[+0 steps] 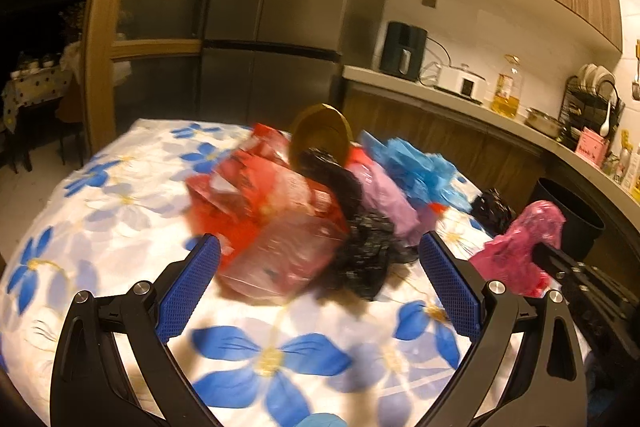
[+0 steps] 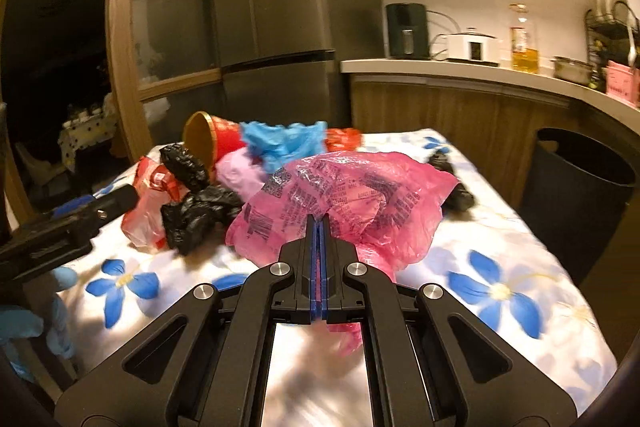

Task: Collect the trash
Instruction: 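Grasp the black plastic bag with the left tool while the right tool grasps the pink bag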

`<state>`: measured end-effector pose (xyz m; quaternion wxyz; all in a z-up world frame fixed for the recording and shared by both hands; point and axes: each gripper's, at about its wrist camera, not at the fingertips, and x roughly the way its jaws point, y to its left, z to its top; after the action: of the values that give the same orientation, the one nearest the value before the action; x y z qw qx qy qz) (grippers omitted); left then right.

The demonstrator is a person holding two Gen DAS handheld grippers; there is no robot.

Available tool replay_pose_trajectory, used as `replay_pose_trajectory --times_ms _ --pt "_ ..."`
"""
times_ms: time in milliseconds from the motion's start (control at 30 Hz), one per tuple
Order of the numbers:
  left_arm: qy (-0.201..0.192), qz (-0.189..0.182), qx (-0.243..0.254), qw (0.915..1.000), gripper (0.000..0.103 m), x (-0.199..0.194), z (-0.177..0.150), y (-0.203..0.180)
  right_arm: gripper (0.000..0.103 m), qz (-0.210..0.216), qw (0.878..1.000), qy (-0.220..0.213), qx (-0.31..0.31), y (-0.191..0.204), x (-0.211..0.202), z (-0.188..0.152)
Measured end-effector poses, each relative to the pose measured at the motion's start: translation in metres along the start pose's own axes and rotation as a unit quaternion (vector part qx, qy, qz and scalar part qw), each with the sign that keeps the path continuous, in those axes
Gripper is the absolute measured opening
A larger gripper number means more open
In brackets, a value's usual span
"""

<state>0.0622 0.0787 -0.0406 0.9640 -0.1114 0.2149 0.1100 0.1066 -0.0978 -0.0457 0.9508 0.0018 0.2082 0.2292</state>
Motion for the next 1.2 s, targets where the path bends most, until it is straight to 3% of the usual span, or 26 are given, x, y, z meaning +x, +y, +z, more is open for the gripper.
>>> replay_pose_trajectory --times_ms 167,267,367,433,533,600,700,967,1067,1200 --pt "0.028 -0.009 0.011 0.9995 0.09 0.024 -0.011 -0.02 0.001 -0.014 1.0 -0.004 0.015 -0.018 -0.011 -0.003" --pt "0.054 -0.001 0.008 0.9985 0.074 0.04 -0.016 -0.026 0.001 -0.015 1.0 -0.006 0.025 -0.025 -0.014 -0.003" --pt "0.077 0.006 -0.005 0.997 0.072 0.052 -0.016 -0.024 0.001 -0.013 0.999 -0.01 0.031 -0.028 -0.016 -0.003" --pt "0.092 0.018 -0.002 0.9956 0.065 0.059 -0.017 -0.025 0.001 -0.012 0.999 -0.011 0.034 -0.031 -0.016 -0.003" --pt "0.118 0.026 0.012 0.9926 0.043 0.068 -0.023 -0.028 0.001 -0.012 0.999 -0.013 0.038 -0.033 -0.017 -0.004" --pt "0.133 0.024 0.007 0.9908 0.017 0.073 -0.025 -0.025 0.001 -0.013 0.999 -0.014 0.041 -0.035 -0.018 -0.004" --pt "0.129 0.013 -0.006 0.9915 0.005 0.068 -0.025 -0.019 0.001 -0.015 0.999 -0.017 0.044 -0.036 -0.022 -0.004" --pt "0.069 -0.021 0.005 0.9974 0.002 0.016 -0.026 -0.032 0.001 -0.02 0.998 -0.031 0.049 -0.041 -0.035 -0.001" --pt "0.046 -0.029 0.031 0.998 0.002 -0.005 -0.027 -0.045 0.001 -0.019 0.998 -0.035 0.051 -0.041 -0.04 -0.002" --pt "0.043 -0.046 0.044 0.997 0.002 -0.013 -0.029 -0.057 0.001 -0.02 0.998 -0.039 0.053 -0.045 -0.047 -0.003"
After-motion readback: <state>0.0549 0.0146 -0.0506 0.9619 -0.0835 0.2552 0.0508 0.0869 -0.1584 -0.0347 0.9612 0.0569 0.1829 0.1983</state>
